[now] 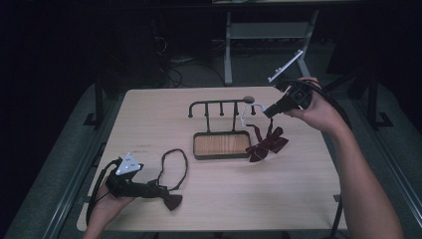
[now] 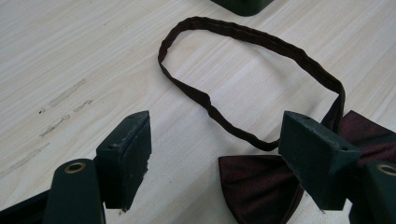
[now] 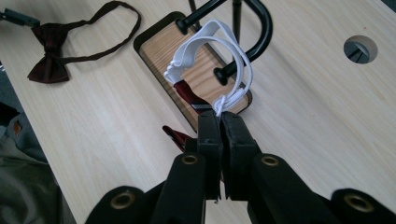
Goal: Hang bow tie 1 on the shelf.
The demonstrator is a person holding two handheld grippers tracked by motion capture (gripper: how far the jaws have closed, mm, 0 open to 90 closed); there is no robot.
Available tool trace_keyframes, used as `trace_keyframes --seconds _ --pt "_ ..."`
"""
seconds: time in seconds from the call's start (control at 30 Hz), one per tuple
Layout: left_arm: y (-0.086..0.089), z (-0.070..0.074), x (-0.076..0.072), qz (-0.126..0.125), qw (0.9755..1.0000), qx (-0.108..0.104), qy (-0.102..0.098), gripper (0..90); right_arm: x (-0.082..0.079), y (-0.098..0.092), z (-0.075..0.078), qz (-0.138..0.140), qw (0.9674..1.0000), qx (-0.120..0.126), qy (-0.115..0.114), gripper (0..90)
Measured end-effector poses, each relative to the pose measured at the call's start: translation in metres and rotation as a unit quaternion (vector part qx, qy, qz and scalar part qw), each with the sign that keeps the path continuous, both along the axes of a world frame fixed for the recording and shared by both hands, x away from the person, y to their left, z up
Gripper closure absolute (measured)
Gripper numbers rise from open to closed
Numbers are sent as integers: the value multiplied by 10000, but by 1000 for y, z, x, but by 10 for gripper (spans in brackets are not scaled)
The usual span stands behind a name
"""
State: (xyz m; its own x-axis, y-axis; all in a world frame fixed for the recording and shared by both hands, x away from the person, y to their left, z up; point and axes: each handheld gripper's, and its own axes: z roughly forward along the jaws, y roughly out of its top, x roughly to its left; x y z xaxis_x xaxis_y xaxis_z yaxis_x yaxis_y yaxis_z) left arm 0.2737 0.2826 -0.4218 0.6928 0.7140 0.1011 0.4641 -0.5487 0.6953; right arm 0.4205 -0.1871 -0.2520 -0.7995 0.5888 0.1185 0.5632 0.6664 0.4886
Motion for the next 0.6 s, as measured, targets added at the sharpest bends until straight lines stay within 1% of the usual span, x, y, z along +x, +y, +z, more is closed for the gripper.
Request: trace_keyframes --seconds 0.1,0.13,0.17,0.2,0.3,0.37,0.6 --pt "-1 0 0 1 10000 -12 5 261 7 -2 -1 -101 9999 18 31 868" --pt "0 0 0 1 10000 -14 7 261 7 -2 -1 -101 9999 18 31 868" --pt "0 0 0 4 10000 -16 3 260 11 -3 -2 -170 9998 38 54 868" --pt "0 0 0 4 10000 -16 3 260 11 -3 -2 -170 9998 38 54 868" --pt "-1 0 0 0 10000 -20 7 260 16 -5 -6 -282 9995 10 107 868" --pt "-1 0 0 -5 10000 -19 15 260 20 -7 -9 -337 9993 54 145 867" --pt "-1 -1 0 -12 10000 0 38 261 25 -9 -16 -389 9989 91 227 864"
